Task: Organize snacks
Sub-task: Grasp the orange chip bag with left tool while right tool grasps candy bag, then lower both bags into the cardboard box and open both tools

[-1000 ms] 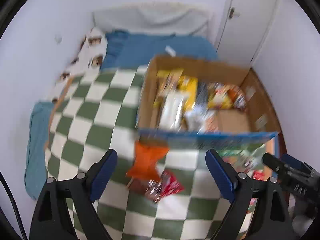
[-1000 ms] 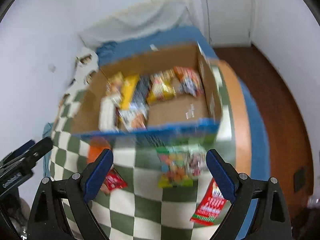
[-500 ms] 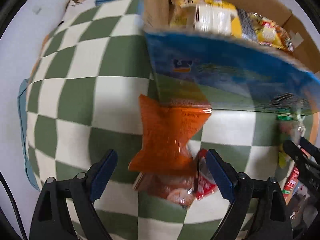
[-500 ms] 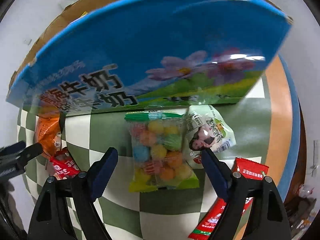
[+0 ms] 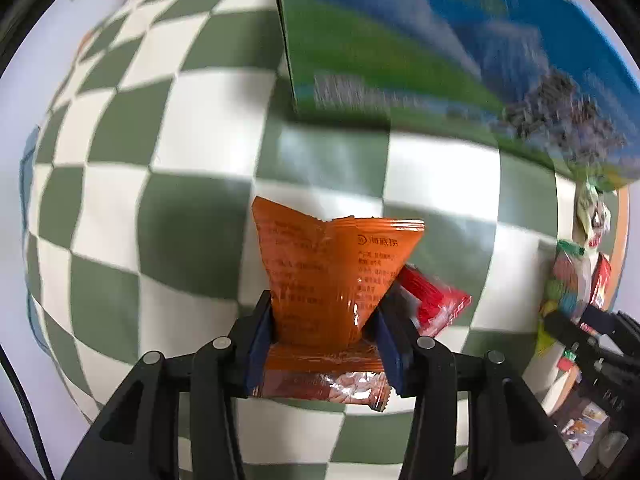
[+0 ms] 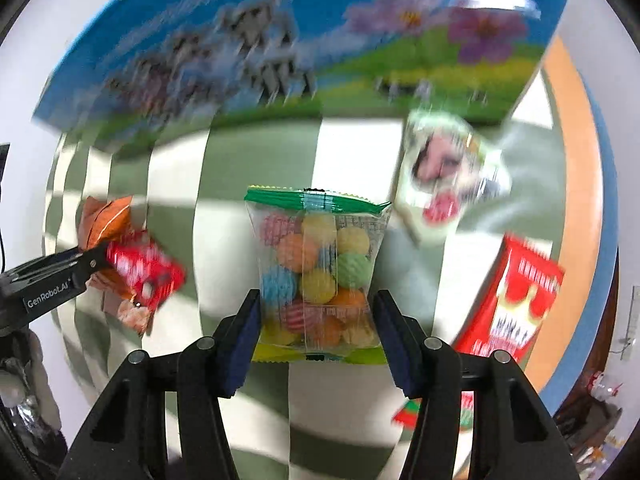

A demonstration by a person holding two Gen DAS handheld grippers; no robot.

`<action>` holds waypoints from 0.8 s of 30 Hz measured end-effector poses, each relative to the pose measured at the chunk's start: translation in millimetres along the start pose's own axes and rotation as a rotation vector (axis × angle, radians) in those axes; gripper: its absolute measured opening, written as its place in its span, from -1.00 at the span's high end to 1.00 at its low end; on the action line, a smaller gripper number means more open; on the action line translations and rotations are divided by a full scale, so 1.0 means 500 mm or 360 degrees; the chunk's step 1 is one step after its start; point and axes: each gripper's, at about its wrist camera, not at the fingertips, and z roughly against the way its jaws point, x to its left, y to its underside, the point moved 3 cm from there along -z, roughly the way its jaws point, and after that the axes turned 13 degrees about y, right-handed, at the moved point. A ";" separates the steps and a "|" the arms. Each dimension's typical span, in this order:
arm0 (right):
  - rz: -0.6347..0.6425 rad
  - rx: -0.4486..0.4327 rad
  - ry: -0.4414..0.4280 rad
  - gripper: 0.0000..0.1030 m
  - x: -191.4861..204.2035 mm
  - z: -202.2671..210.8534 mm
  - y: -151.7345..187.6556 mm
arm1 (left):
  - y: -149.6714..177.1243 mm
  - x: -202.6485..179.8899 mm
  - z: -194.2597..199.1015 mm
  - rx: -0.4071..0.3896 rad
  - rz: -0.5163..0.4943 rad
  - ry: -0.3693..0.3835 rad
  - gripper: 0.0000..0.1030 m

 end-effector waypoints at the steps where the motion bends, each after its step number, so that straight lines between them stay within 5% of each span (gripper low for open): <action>1: 0.0024 0.0044 -0.0019 -0.15 0.004 -0.005 0.014 | 0.003 0.001 -0.009 0.0012 0.0015 0.0010 0.11; 12: -0.0154 0.0031 -0.0120 -0.41 -0.056 -0.015 -0.009 | -0.025 0.000 -0.029 -0.0022 0.0030 -0.0027 0.13; 13: -0.0146 0.0042 -0.0123 -0.39 -0.048 -0.020 -0.023 | -0.022 -0.001 -0.026 -0.0031 0.0033 -0.0028 0.13; 15: -0.0118 0.0013 -0.0092 -0.05 -0.044 -0.026 -0.031 | -0.018 -0.018 -0.020 -0.0047 0.0032 -0.0031 0.14; 20: -0.0041 -0.0079 0.0009 -0.01 -0.028 -0.003 -0.030 | -0.012 -0.026 0.052 -0.0139 0.0039 0.0008 0.14; 24: -0.0076 -0.0121 -0.0094 -0.01 -0.021 0.041 -0.020 | -0.001 -0.064 0.128 -0.0231 0.0049 0.0094 0.14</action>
